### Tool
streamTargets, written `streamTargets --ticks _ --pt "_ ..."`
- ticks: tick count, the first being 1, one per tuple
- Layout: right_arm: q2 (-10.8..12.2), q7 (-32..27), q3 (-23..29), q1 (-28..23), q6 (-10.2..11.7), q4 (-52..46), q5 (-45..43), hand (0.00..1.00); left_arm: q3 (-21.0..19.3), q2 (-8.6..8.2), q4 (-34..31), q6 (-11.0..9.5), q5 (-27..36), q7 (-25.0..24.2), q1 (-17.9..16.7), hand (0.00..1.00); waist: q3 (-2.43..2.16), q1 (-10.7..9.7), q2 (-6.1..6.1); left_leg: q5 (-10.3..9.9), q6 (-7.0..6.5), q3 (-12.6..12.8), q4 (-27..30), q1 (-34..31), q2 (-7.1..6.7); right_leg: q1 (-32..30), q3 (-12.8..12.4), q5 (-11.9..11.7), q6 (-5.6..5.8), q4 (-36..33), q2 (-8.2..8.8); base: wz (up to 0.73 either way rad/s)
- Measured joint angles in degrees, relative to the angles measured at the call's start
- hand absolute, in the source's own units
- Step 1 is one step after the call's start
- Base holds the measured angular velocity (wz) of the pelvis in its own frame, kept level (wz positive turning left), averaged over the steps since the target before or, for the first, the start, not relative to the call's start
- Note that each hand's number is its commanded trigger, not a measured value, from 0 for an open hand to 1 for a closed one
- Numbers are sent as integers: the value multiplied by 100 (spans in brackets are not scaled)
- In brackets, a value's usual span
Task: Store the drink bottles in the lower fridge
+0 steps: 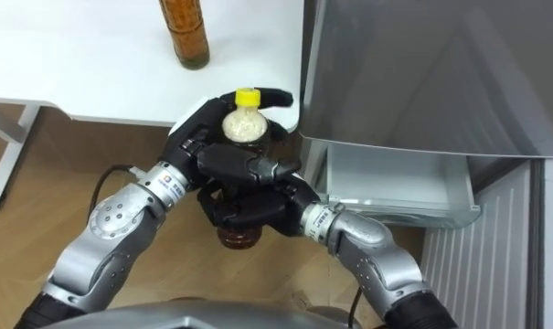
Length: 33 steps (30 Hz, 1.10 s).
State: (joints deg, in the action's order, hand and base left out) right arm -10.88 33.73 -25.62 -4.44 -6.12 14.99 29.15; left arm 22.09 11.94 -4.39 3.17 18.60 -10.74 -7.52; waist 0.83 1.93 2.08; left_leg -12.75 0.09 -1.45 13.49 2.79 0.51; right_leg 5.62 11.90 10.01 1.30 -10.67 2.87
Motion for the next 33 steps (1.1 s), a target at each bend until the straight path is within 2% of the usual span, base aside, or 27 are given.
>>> streamTargets --ticks 11,17,20,22,26,29,32,33 --pt "-1 -11 10 0 0 -1 4 100 -59 13 -2 0 0 0 0 0 15 4 -28 0 0 5 -8 6 2 0 -7 0 0 0 0 0" --pt "-9 -13 44 0 0 -2 25 100 -112 0 -13 -18 -7 -1 2 0 8 3 -58 0 0 5 -10 5 2 -3 -7 0 0 1 0 0" --pt "-25 1 49 0 18 -2 25 100 -179 -18 -51 -25 -4 1 2 0 2 14 -91 0 0 4 -13 3 3 -7 -12 0 -1 5 -2 0" --pt "-29 37 48 1 24 -2 79 100 -206 -16 -127 -26 -4 12 3 0 -25 20 -142 0 0 6 -27 31 3 2 -18 0 -1 5 -1 0" --pt "-30 89 40 1 29 -1 216 100 -259 -20 -270 -36 -8 48 5 0 -11 32 -204 2 -3 24 -86 190 5 124 -47 0 0 17 -4 -3" --pt "-23 134 55 2 32 -2 196 100 -396 -26 -444 -72 -28 54 12 0 -4 42 -197 2 -3 19 -113 247 5 173 -53 0 0 15 -6 0" --pt "-74 271 54 -57 32 -3 18 100 -746 -23 -945 -113 -63 88 15 0 7 99 -184 2 -3 61 -176 264 12 164 -66 0 0 13 -8 -7" --pt "-106 275 54 -88 32 -4 -40 100 -873 -27 -1145 -187 -61 162 19 0 7 128 -184 2 -3 63 -177 270 11 170 -67 0 0 13 -8 0"
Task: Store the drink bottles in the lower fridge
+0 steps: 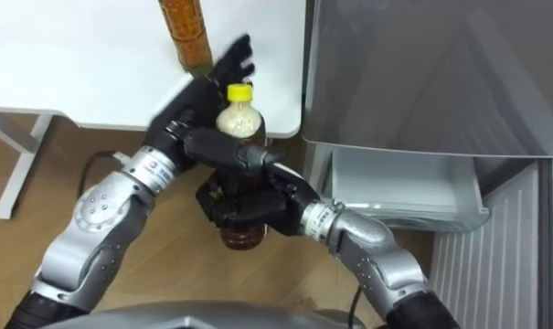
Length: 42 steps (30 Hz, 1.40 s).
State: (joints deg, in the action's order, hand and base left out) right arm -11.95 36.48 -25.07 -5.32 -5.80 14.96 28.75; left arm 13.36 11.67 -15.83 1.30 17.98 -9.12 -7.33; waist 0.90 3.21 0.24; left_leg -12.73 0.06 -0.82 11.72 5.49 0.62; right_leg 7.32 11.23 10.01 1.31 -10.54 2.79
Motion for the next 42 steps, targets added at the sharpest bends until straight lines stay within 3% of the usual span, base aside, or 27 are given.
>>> streamTargets --ticks 4,9,13,15,21,25,30,35,42 --pt "-72 0 5 -33 0 0 -2 100 -377 -18 -282 -293 58 199 1 0 1 48 3 1 -1 -3 -1 21 -1 35 11 0 0 8 1 0" --pt "-112 142 255 -168 6 -5 -49 100 -891 -40 -383 -339 34 358 0 0 6 211 -10 1 -2 -29 -1 19 -1 37 20 0 0 10 0 1" --pt "-116 279 436 -219 8 -5 -248 100 -1390 -46 -612 -497 -4 521 55 0 20 221 -36 1 -2 -83 12 5 -13 69 74 0 0 58 3 7" --pt "-119 378 512 -291 8 -6 -284 100 -1576 -50 -690 -642 -1 738 91 0 21 268 -109 1 -2 -90 26 21 -18 95 102 -1 1 90 9 3" --pt "-150 378 630 -322 8 -21 -602 100 -1939 -55 -790 -726 40 1254 127 0 -6 428 -290 3 -2 -80 36 35 -12 64 59 -1 1 91 8 -2" --pt "-201 381 688 -336 8 -20 -605 100 -2314 -40 -790 -791 48 1540 132 0 -10 521 -299 3 -1 -88 36 49 -13 88 86 -1 1 91 7 1" --pt "-179 363 891 -630 6 -44 -603 100 -2834 -34 -727 -836 35 2329 119 0 -33 746 -271 3 -2 -88 -47 176 -14 206 150 4 9 95 11 0" --pt "-171 306 882 -716 -4 -46 -604 100 -3079 -23 -134 -892 -11 2835 121 0 -40 892 -279 3 -2 -82 -88 225 -18 257 131 8 15 110 11 0" --pt "-176 17 819 -714 -55 -280 -581 100 -3104 34 1525 -874 289 3487 -154 0 -61 1080 -266 9 2 -98 -83 215 -24 277 151 9 14 193 5 0"
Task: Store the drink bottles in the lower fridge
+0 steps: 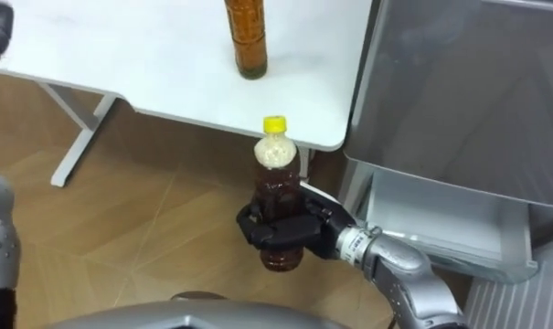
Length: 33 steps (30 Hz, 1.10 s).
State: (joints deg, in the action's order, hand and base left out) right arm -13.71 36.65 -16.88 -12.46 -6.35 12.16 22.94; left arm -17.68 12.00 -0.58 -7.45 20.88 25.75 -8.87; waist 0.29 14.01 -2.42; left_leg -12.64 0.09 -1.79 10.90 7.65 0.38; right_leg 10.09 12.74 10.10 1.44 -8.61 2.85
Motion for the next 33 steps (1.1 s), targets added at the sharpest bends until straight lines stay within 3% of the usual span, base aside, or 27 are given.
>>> streamTargets --ticks 4,8,12,14,16,22,30,33 --pt "20 -177 -22 1 -17 0 4 100 36 -1 1246 104 388 206 -72 0 -19 129 41 2 -3 41 -34 59 4 -10 -43 2 3 0 0 -3" --pt "23 -318 -90 12 -19 3 62 100 245 -12 2018 194 383 390 -101 0 6 218 111 2 -4 76 -87 101 14 -11 -64 3 5 2 -5 -5" --pt "51 -341 -261 112 -118 3 208 100 783 -8 2852 250 431 384 -249 0 22 168 189 -1 -6 75 -112 73 16 -11 1 3 6 -2 -4 0" --pt "41 -354 -281 145 -145 3 207 100 1016 -9 3375 346 434 335 -261 0 22 159 195 -3 -9 91 -120 71 13 -13 7 3 6 0 -1 -2" --pt "29 -367 -332 199 -259 3 236 100 1295 -9 3832 570 456 186 -382 0 25 140 199 -4 -9 111 -125 70 16 -27 -5 3 6 1 -4 -4" --pt "-81 -446 -543 412 -499 10 443 100 1528 0 4797 985 653 -316 -536 0 24 7 215 -3 -8 102 -127 -25 17 -99 1 2 5 -1 -6 0" --pt "-67 -536 -546 455 -554 18 585 100 1615 -5 5294 1187 637 -831 -660 0 19 -17 231 -4 -7 128 -127 -53 20 -133 5 2 5 -4 -4 0" --pt "-67 -542 -545 458 -581 17 597 100 1677 -2 5499 1256 537 -973 -702 0 -4 -106 259 -4 -7 123 -108 -100 20 -167 13 2 5 -6 -4 0"
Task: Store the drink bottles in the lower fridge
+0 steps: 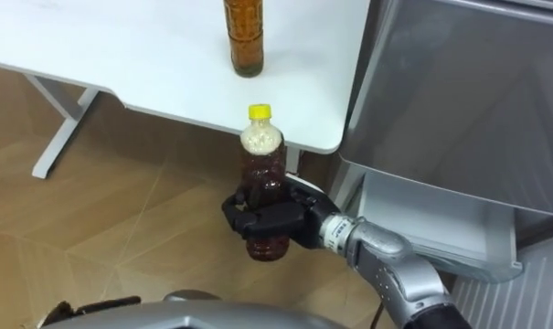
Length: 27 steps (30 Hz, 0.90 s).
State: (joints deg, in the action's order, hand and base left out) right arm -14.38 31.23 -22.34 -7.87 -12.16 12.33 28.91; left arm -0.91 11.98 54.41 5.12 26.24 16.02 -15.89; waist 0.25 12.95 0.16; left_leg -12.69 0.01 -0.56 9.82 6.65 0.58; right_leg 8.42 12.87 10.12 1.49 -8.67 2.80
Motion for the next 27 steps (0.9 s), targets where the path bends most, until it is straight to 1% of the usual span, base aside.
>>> streamTargets --ticks 2,4,7,9,10,11,13,16,18,22,23,27 --pt "0 0 7 0 0 0 5 100 128 2 142 24 -287 -69 -22 0 -4 -47 8 0 0 0 30 -4 -3 -4 0 0 0 -3 3 0" --pt "-1 0 5 9 0 5 14 100 301 -2 251 97 -756 -163 -19 0 -2 -151 23 0 0 0 31 -7 -3 -5 -8 0 0 -4 3 0" --pt "2 -1 3 8 0 20 90 100 583 -3 252 184 -1193 -279 1 0 3 -211 14 0 0 4 9 -6 -5 -3 -15 0 0 -4 4 0" --pt "16 -4 4 8 0 19 85 100 759 -21 243 203 -1691 -427 14 0 3 -321 16 0 0 4 4 -7 -3 -3 -15 0 0 -8 2 0" --pt "21 -7 13 8 1 19 82 100 802 -47 234 207 -2006 -490 21 0 4 -365 15 0 0 9 7 -15 -2 -15 -26 0 0 -12 1 0" --pt "21 -7 22 8 1 19 80 100 802 -62 233 209 -2143 -531 31 0 4 -396 15 0 0 10 11 -25 -2 -24 -31 -1 0 -15 1 0" --pt "43 -6 68 8 1 19 80 100 801 -128 234 243 -2611 -649 119 0 6 -509 32 -3 0 0 55 -109 -4 -82 -32 -1 -1 -25 2 0" --pt "58 -6 114 7 1 21 80 100 806 -209 233 251 -2881 -697 307 0 13 -551 46 -2 0 2 70 -153 -2 -148 -48 -3 -5 -56 1 0" --pt "63 -6 114 5 1 25 79 100 810 -224 233 251 -3041 -730 362 0 15 -599 54 -2 0 3 67 -160 -2 -157 -56 -3 -5 -58 1 0" --pt "29 -23 157 -44 12 102 80 100 801 -217 237 251 -3252 -772 341 0 17 -715 72 -2 0 10 62 -158 -3 -157 -60 -3 -5 -36 -2 0" --pt "31 -61 168 -52 20 156 85 100 801 -217 235 250 -3268 -771 317 0 17 -711 74 -2 0 19 63 -154 -2 -157 -63 -3 -5 -35 -3 -4" --pt "39 -472 191 -61 20 482 106 100 796 -215 220 250 -3276 -772 255 0 2 -722 95 -2 -1 83 48 -130 1 -176 -129 -4 -4 -33 -6 -8"
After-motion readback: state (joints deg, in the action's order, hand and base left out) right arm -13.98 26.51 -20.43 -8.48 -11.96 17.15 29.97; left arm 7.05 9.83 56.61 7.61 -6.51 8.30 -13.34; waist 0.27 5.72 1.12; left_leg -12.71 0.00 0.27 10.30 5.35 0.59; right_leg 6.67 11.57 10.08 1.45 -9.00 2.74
